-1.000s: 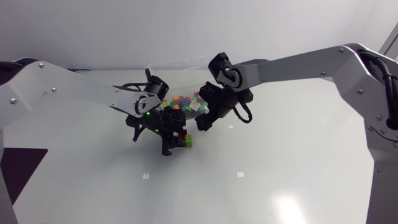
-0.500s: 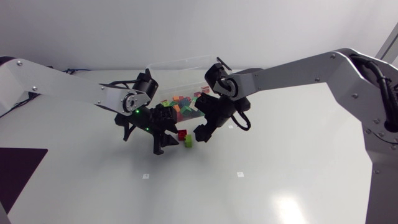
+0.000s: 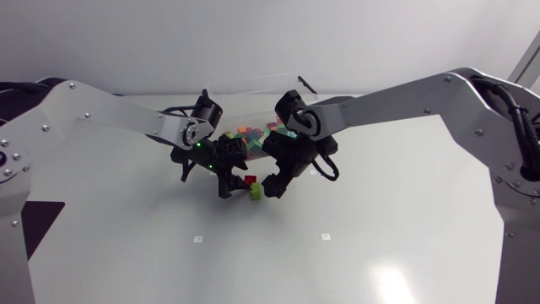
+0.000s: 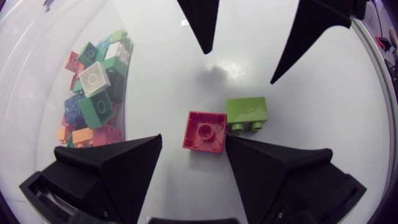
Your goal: Place the duplo bricks in the container
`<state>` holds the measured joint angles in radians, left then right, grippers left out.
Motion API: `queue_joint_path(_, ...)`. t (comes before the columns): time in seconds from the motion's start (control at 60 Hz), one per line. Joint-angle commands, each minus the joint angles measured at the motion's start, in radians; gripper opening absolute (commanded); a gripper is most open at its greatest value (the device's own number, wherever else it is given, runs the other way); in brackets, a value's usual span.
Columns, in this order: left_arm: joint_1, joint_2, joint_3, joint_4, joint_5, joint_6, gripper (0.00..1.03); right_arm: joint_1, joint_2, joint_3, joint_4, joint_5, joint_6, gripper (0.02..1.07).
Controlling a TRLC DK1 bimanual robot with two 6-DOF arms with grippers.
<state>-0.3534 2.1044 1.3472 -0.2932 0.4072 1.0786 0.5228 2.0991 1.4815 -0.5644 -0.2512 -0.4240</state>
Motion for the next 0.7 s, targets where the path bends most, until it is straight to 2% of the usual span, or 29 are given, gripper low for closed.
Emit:
queue_joint_path(0.0,0.008,0.059,0.027,-0.006,-0.001,0.032,0.78,0.005,-0.002,-0.032,0.0,-0.005,-0.024,0.95)
queue_joint_path(0.2,0.031,0.069,0.05,-0.007,-0.001,0.069,0.78,0.005,-0.002,-0.029,-0.002,-0.005,-0.029,0.95)
queue_joint_path(0.267,0.045,0.063,0.058,-0.046,0.008,0.076,0.78,0.005,-0.004,-0.033,-0.002,-0.005,-0.03,0.95)
queue_joint_path(0.4,0.033,0.054,0.02,-0.061,0.012,0.093,0.78,0.005,-0.001,-0.046,0.004,-0.007,-0.044,0.95)
queue_joint_path(0.683,0.004,0.078,0.046,-0.061,0.047,0.101,0.78,-0.001,0.004,-0.055,0.014,-0.01,-0.052,0.95)
